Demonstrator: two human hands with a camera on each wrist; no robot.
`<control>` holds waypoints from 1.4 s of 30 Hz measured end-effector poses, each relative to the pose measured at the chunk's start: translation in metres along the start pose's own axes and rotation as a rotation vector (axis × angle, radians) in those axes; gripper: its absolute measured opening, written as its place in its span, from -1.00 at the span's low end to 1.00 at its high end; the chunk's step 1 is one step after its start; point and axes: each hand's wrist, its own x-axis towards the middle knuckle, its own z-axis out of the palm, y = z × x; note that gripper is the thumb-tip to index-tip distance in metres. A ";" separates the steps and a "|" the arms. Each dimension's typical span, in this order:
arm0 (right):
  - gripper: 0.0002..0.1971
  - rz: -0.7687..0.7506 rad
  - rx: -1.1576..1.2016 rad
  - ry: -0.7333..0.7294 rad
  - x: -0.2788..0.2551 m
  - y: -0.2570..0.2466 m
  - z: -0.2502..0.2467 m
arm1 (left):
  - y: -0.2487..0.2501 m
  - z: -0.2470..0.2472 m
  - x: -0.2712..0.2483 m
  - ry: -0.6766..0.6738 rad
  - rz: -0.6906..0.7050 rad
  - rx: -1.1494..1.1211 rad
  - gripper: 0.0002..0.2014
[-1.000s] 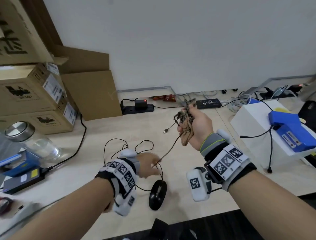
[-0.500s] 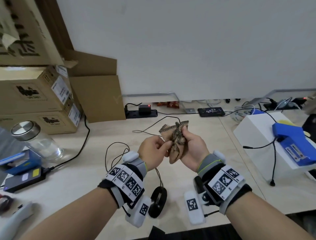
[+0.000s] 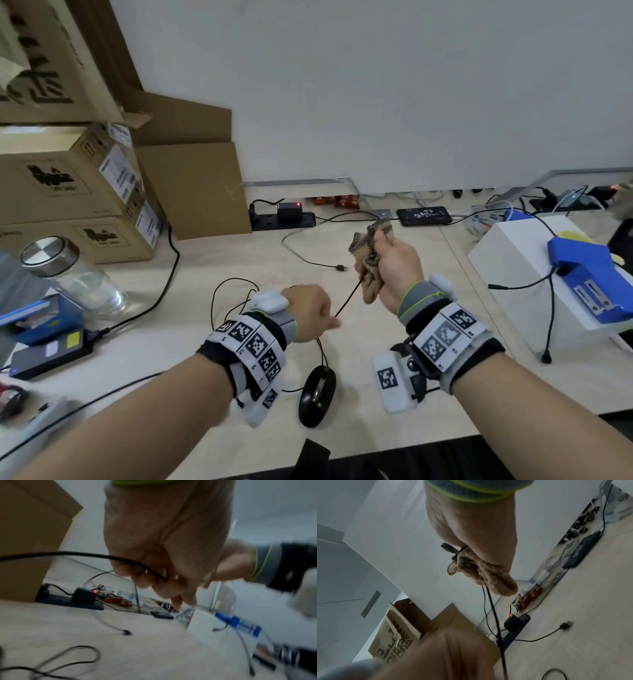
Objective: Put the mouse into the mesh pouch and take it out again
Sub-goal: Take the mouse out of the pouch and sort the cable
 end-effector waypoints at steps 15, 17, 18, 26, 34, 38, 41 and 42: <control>-0.72 0.023 0.127 -0.090 -0.002 0.002 0.010 | -0.012 0.001 0.005 -0.085 -0.026 -0.541 -0.63; -0.72 0.024 0.149 -0.091 -0.004 0.009 0.010 | 0.011 -0.003 0.009 0.011 -0.072 -0.961 -0.72; -0.72 0.027 0.149 -0.089 -0.004 0.011 0.010 | 0.017 -0.003 0.010 0.044 -0.112 -1.090 -0.72; -0.69 0.113 0.226 -0.076 -0.007 0.016 0.009 | 0.007 0.016 0.014 0.005 -0.021 -0.985 -0.77; -0.70 0.113 0.103 -0.001 -0.004 0.018 0.010 | -0.016 0.021 0.020 0.164 -0.075 -0.550 -0.64; -0.71 0.062 -0.065 -0.011 -0.005 0.034 0.013 | -0.030 0.019 0.025 -0.024 -0.017 -0.080 -0.62; -0.69 0.039 -0.076 -0.007 -0.003 0.030 0.015 | -0.044 0.026 0.017 -0.289 0.010 0.159 -0.59; -0.69 0.028 -0.070 0.010 -0.002 0.025 0.013 | -0.048 0.030 0.014 -0.350 0.006 0.229 -0.58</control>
